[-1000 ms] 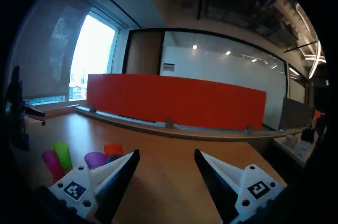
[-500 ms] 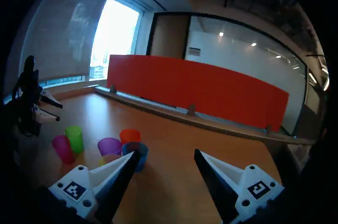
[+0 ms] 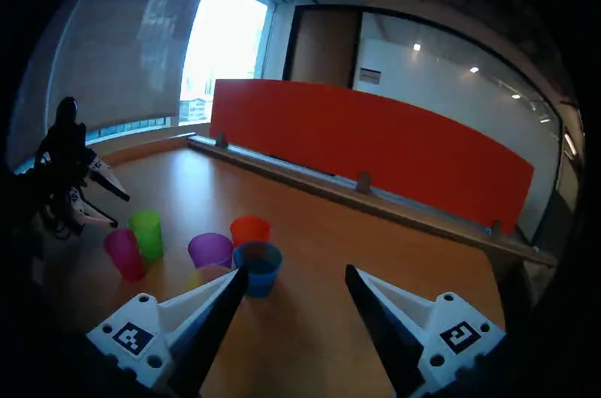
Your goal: Pour water
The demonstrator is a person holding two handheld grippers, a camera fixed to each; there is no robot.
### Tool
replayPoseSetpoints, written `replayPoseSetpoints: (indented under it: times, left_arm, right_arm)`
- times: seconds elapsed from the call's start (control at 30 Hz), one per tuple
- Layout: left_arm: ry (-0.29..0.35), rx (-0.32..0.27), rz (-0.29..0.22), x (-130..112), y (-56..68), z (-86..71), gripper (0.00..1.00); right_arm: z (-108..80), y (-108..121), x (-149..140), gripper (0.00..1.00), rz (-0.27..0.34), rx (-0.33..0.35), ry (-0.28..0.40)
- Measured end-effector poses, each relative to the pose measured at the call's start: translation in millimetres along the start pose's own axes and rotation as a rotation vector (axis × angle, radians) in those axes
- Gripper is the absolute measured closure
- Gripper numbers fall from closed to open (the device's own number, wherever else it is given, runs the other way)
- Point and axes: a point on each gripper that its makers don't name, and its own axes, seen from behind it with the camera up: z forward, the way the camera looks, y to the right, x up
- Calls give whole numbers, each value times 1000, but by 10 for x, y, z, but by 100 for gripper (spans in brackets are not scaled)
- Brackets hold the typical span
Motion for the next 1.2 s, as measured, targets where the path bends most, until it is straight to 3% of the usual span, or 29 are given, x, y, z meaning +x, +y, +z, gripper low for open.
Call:
replayPoseSetpoints:
  times: [0.5,0.8,1.2]
  left_arm:
    - [-28,-65,2,-36,127,198,10]
    - [-19,-85,0,36,188,309,9]
    - [-28,-101,17,56,173,461,10]
  right_arm:
    - [30,20,-4,0,-46,0,-4]
    - [89,23,-21,0,-44,3,-6]
    - [166,37,-114,0,-44,11,-15]
